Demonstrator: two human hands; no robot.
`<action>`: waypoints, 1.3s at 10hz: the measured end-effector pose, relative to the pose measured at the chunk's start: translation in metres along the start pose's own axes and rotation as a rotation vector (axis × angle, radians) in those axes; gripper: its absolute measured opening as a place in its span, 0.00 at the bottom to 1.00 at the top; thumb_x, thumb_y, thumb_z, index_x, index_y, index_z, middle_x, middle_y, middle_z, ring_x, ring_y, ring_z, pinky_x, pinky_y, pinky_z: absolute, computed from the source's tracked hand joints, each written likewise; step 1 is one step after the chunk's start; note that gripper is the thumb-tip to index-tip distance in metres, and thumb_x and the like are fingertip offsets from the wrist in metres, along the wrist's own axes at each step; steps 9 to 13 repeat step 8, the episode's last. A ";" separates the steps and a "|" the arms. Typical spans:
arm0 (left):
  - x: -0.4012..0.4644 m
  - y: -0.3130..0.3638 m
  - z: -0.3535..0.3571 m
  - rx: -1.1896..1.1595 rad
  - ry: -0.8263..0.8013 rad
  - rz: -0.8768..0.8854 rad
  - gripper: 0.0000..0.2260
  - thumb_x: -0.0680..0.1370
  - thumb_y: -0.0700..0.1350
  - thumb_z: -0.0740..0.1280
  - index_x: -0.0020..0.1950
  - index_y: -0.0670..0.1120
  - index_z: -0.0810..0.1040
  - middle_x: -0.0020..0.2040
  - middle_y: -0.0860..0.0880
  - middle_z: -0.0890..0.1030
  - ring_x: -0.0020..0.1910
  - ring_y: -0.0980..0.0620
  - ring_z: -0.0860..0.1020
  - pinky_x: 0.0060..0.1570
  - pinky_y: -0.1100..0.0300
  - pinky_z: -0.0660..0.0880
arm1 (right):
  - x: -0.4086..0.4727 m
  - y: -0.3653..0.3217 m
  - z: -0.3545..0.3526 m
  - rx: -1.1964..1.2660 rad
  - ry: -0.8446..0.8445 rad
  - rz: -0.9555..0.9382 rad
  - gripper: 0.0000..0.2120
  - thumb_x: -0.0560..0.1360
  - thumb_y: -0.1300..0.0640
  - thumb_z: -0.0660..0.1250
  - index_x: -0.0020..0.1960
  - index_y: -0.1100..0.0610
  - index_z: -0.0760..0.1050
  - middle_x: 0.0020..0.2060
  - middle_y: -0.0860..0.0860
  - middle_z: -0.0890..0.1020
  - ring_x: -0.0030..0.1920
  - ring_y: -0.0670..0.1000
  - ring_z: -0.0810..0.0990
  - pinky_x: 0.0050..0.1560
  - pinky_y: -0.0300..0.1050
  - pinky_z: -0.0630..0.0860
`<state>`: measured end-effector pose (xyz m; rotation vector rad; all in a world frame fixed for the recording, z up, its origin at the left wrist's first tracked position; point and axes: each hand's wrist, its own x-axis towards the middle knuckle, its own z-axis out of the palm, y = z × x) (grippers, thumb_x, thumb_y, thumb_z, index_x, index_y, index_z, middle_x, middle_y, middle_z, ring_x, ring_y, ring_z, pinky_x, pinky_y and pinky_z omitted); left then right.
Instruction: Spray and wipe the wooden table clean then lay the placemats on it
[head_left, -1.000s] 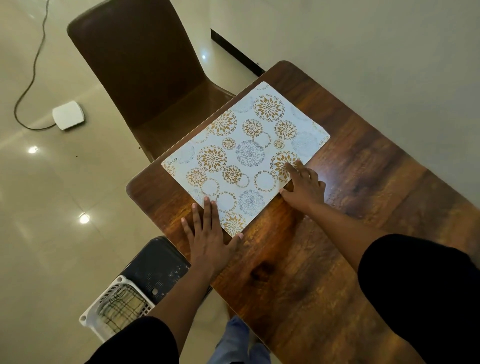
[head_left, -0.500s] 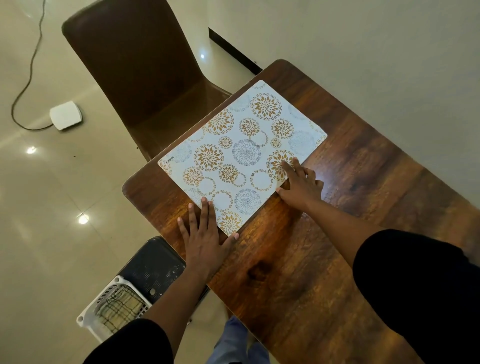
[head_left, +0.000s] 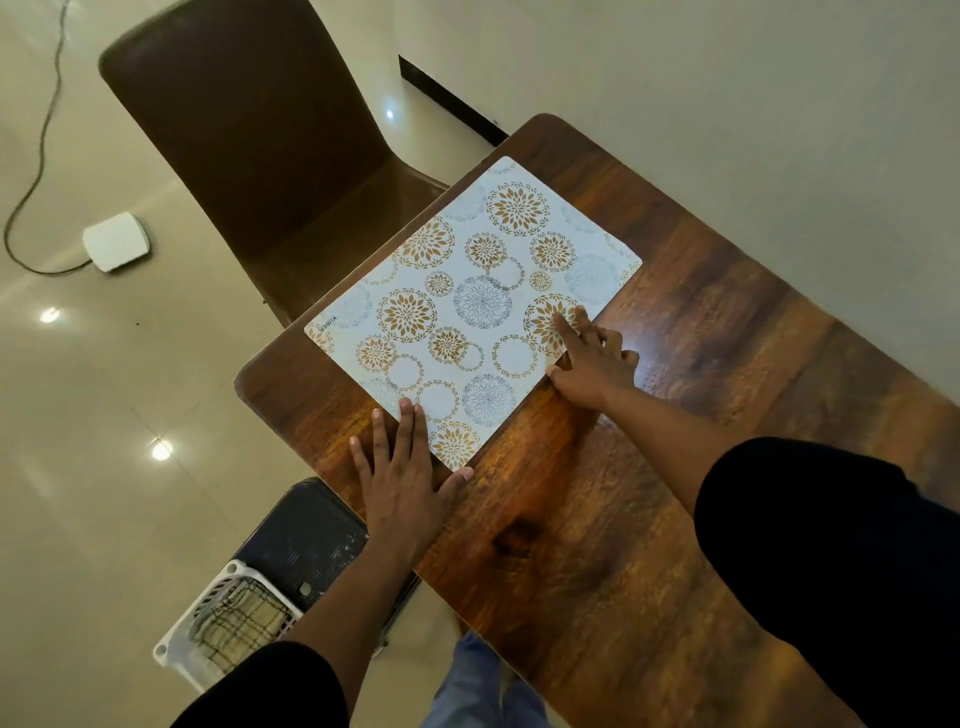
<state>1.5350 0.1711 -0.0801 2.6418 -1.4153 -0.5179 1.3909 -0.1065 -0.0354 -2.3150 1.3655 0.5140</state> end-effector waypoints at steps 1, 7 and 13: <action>0.000 0.000 0.000 0.003 -0.002 0.001 0.47 0.79 0.78 0.48 0.87 0.48 0.41 0.87 0.48 0.41 0.85 0.41 0.35 0.80 0.32 0.39 | 0.002 0.000 0.000 -0.018 -0.004 -0.004 0.39 0.82 0.40 0.61 0.84 0.38 0.41 0.84 0.44 0.39 0.81 0.58 0.49 0.68 0.60 0.60; 0.000 0.001 -0.003 0.023 -0.051 -0.033 0.48 0.78 0.78 0.47 0.87 0.49 0.43 0.87 0.49 0.43 0.85 0.40 0.36 0.80 0.32 0.38 | 0.001 -0.001 0.000 -0.050 -0.006 -0.011 0.39 0.83 0.40 0.60 0.84 0.39 0.39 0.85 0.46 0.39 0.80 0.61 0.50 0.68 0.62 0.61; 0.004 0.005 -0.009 0.068 -0.073 -0.057 0.49 0.77 0.79 0.48 0.87 0.49 0.43 0.87 0.48 0.42 0.85 0.39 0.38 0.79 0.30 0.38 | 0.002 -0.001 -0.006 -0.034 -0.014 -0.027 0.40 0.82 0.40 0.62 0.85 0.40 0.41 0.85 0.46 0.40 0.81 0.61 0.49 0.70 0.63 0.60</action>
